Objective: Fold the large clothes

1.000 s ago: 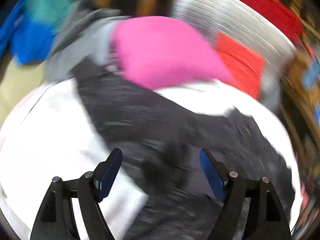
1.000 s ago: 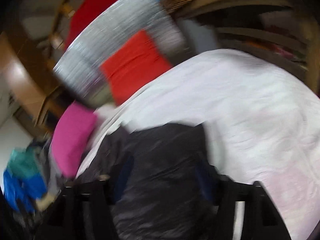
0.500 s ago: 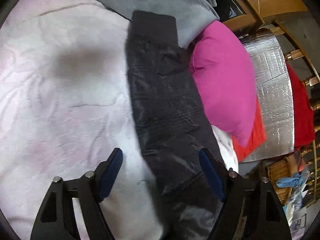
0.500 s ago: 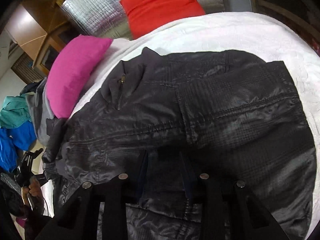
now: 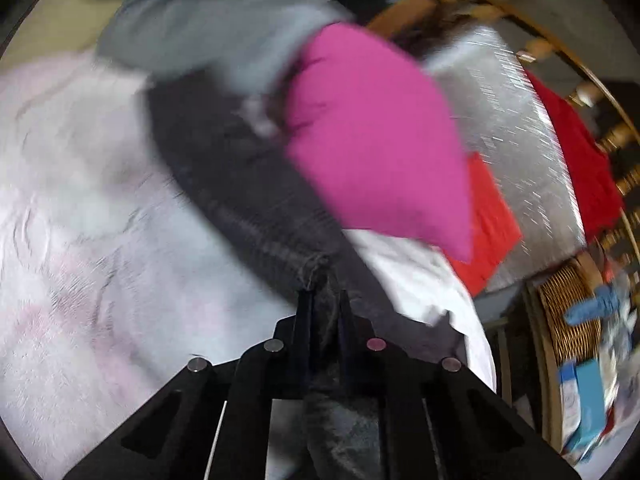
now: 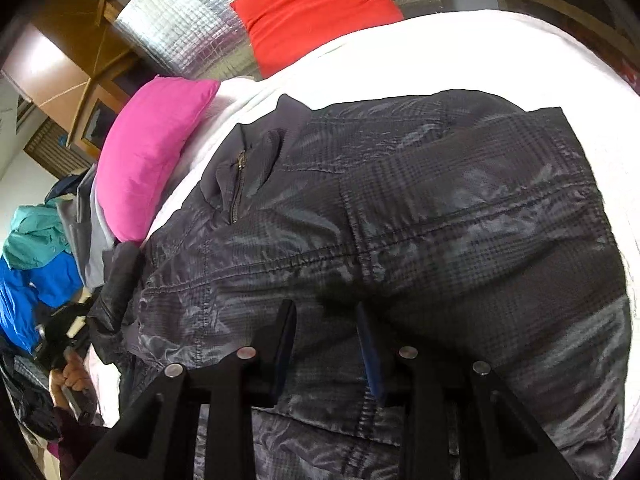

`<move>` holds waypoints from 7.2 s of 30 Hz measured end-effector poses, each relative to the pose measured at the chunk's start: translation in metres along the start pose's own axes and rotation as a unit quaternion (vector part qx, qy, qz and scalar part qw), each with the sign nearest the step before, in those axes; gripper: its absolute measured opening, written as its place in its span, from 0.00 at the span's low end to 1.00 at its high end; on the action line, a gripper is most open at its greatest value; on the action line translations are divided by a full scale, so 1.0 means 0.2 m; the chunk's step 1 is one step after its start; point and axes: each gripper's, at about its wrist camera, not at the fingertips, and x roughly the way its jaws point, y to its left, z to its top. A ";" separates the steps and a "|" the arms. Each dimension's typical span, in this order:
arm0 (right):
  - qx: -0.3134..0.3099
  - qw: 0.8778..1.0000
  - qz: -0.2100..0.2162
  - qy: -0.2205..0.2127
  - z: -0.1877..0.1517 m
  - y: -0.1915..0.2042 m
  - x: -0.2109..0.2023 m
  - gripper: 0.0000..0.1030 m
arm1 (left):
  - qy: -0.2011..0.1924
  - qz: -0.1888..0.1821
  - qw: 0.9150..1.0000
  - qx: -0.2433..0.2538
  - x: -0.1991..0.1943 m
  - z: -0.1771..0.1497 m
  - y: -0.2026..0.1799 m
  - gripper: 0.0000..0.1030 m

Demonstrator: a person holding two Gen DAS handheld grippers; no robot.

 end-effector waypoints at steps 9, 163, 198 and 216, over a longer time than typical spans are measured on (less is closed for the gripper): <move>0.028 0.999 -0.003 -0.021 0.01 -0.08 -0.13 0.34 | 0.064 -0.026 0.986 0.155 0.08 -0.48 -0.53 0.08; -0.047 0.985 -0.073 -0.150 0.34 -0.18 -0.09 0.23 | 0.125 0.032 0.977 0.169 0.53 -0.30 -0.42 0.31; 0.112 0.989 0.092 0.008 -0.10 -0.76 -0.33 0.63 | 0.179 0.083 0.963 0.182 -0.04 -0.56 -0.12 0.68; 0.082 0.991 0.100 -0.030 -0.35 -0.66 -0.46 0.23 | 0.183 0.103 0.951 0.226 -0.09 -0.75 -0.08 0.48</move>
